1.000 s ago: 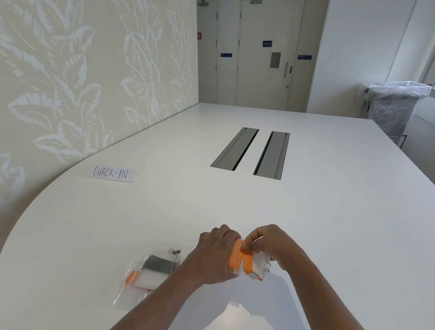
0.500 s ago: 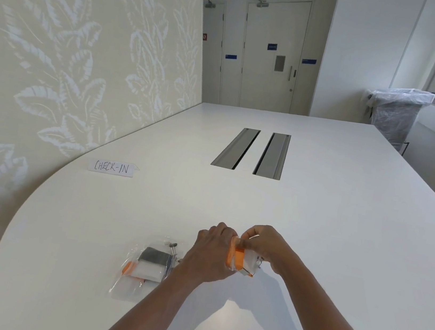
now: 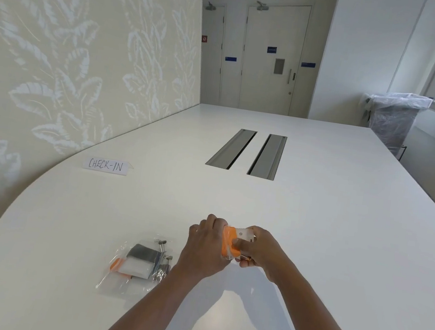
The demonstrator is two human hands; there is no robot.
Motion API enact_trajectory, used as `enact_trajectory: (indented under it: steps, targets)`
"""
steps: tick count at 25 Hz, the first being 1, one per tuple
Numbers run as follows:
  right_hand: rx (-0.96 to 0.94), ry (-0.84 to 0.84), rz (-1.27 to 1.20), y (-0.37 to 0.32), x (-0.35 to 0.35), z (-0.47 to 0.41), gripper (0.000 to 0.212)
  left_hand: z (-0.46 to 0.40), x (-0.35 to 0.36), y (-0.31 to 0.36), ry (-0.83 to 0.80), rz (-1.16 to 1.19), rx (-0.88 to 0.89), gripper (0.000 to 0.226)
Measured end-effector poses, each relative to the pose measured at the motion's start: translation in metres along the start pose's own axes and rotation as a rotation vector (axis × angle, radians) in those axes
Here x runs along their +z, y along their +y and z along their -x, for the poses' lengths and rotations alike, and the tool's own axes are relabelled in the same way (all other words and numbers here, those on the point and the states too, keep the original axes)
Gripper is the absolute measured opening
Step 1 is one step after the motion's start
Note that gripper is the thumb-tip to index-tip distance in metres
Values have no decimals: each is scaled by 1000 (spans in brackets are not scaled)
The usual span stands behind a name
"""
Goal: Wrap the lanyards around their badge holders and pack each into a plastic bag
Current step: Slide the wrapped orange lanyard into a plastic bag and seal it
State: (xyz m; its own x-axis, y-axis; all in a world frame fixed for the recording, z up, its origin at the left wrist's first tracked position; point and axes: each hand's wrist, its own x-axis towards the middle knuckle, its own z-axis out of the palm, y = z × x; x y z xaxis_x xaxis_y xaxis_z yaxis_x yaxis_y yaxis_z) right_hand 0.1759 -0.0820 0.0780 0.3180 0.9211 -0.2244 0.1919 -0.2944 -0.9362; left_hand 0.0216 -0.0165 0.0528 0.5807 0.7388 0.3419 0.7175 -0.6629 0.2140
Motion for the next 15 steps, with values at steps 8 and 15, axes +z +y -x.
enact_trajectory:
  steps: [8,15]
  targets:
    - [-57,7,41,-2,15,-2,18,7,4,-1,27,-62,21,50]
    - [-46,192,54,-6,28,-5,19,3,3,0,39,-65,7,51]
